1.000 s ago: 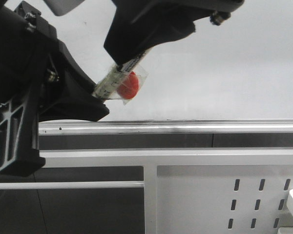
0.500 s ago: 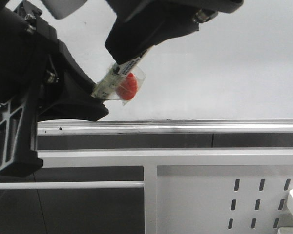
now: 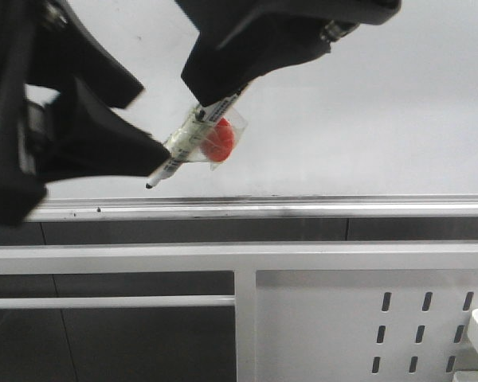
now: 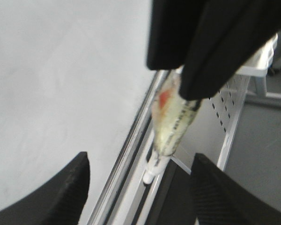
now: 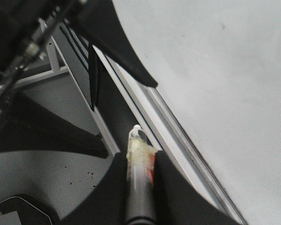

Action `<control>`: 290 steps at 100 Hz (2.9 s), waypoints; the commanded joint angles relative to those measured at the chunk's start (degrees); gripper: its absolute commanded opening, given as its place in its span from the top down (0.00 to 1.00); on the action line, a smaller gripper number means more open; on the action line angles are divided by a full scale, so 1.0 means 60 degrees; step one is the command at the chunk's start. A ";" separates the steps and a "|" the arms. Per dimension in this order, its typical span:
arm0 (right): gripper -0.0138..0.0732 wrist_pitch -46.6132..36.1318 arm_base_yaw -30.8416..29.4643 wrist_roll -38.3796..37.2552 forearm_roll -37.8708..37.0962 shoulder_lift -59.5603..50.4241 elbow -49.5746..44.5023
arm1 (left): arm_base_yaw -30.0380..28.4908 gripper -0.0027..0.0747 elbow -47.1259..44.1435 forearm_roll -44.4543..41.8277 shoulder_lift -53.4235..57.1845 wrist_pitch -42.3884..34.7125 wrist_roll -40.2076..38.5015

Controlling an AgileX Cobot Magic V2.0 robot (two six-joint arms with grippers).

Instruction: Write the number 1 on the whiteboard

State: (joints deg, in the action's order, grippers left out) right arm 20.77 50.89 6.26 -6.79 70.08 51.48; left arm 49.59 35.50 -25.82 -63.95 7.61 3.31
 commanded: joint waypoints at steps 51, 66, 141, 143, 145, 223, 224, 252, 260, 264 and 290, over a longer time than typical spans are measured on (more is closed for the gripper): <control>0.92 -0.1622 -0.0069 -0.1170 -0.0194 -0.2764 -0.1358 | 0.0054 0.99 -0.1496 0.3517 0.4052 -0.0210 -0.0288; 0.92 -0.1902 -0.0427 -0.1773 -0.0194 -0.3326 -0.2112 | -0.0414 0.99 -0.2054 0.3595 0.4179 -0.1180 -0.1306; 0.92 -0.3462 -0.2458 -0.2059 -0.0344 -0.3496 -0.2184 | -0.2856 0.99 -0.3409 0.5238 0.4135 -0.6170 -0.1404; 0.92 -0.3462 -0.2458 -0.2059 -0.0344 -0.3444 -0.2161 | -0.2856 0.99 -0.3409 0.5238 0.4135 -0.6170 -0.1404; 0.92 -0.3548 -0.2458 -0.2059 -0.0365 -0.3383 -0.2134 | -0.2856 0.99 -0.3409 0.5238 0.4135 -0.6170 -0.1404; 0.92 -0.4055 -0.2530 -0.2059 -0.0860 -0.0646 -0.2014 | -0.2856 0.99 -0.3409 0.5238 0.4135 -0.6170 -0.1354; 0.92 -0.4086 -0.2530 -0.2059 -0.0860 -0.0624 -0.2014 | -0.2856 0.99 -0.3409 0.5238 0.4135 -0.6170 -0.1354; 0.92 -0.4264 -0.1717 -0.2059 -0.0777 -0.0891 -0.1991 | -0.2856 0.99 -0.3409 0.4881 0.4135 -0.6132 -0.1354; 0.92 -0.3762 -0.1230 -0.2059 -0.0777 -0.1190 -0.1919 | -0.2856 0.99 -0.3409 0.3825 0.4135 -0.6094 -0.1381; 0.92 -0.3171 -0.0985 -0.2059 -0.0777 -0.1284 -0.1755 | -0.2856 0.99 -0.3409 0.3039 0.4135 -0.6094 -0.1457; 0.92 0.0158 0.0195 -0.2059 -0.1413 -0.1306 -0.0140 | -0.2031 0.79 -0.3409 -0.0555 0.3945 -0.5603 -0.1457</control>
State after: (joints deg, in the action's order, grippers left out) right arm 20.55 50.47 -6.55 -13.44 63.52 46.05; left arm 35.14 13.60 -24.94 -39.20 -23.59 -4.89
